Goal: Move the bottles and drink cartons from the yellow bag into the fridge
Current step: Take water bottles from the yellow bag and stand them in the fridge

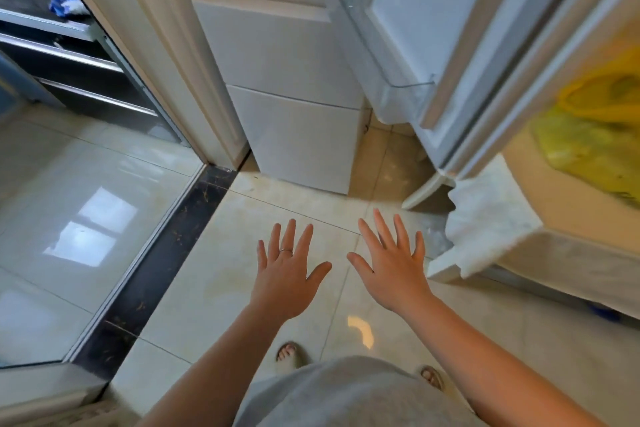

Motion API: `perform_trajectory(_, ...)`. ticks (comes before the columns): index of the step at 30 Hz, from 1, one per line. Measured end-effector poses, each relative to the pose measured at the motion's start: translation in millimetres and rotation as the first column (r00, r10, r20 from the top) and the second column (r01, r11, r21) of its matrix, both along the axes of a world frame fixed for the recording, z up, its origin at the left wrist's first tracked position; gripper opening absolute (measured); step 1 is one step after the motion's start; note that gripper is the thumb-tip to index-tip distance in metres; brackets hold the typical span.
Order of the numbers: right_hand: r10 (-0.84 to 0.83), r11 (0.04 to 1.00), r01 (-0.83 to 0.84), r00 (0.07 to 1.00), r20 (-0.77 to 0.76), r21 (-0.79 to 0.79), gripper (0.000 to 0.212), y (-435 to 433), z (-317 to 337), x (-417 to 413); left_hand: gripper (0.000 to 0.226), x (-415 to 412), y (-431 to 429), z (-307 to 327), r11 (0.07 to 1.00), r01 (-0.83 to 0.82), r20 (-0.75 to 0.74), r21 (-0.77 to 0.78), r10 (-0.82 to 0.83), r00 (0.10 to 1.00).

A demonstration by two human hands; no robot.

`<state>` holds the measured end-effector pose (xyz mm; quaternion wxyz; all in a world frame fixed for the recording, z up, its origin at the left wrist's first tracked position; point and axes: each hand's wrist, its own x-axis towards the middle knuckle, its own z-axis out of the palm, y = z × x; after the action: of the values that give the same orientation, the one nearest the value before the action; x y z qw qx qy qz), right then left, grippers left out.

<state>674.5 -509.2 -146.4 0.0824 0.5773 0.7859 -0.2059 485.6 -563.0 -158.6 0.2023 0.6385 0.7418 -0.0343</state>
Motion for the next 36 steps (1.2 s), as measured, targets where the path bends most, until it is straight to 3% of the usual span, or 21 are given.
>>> perform_trajectory(12,-0.077,0.997,0.076,0.996,-0.041,-0.027,0.068,-7.4,-2.7,266.0,0.081,269.2,12.7,4.7,0.997,0.065,0.028,-0.041,-0.063,0.998)
perform_trajectory(24,-0.343,0.931,0.352,0.934,-0.097,0.096,0.065,43.4,17.4,424.2,0.083,410.2,106.1,12.3,0.968,0.241,0.105,0.066,-0.247,0.963)
perform_trajectory(31,-0.420,0.876,0.435,0.900,-0.111,0.210,0.064,122.8,36.0,487.7,0.071,471.9,206.5,25.2,0.939,0.262,0.211,0.223,-0.309,0.927)
perform_trajectory(36,-0.399,0.825,0.444,0.896,-0.196,0.350,0.072,178.5,52.3,527.3,0.062,511.3,279.2,46.2,0.832,0.180,0.362,0.525,-0.410,0.838)
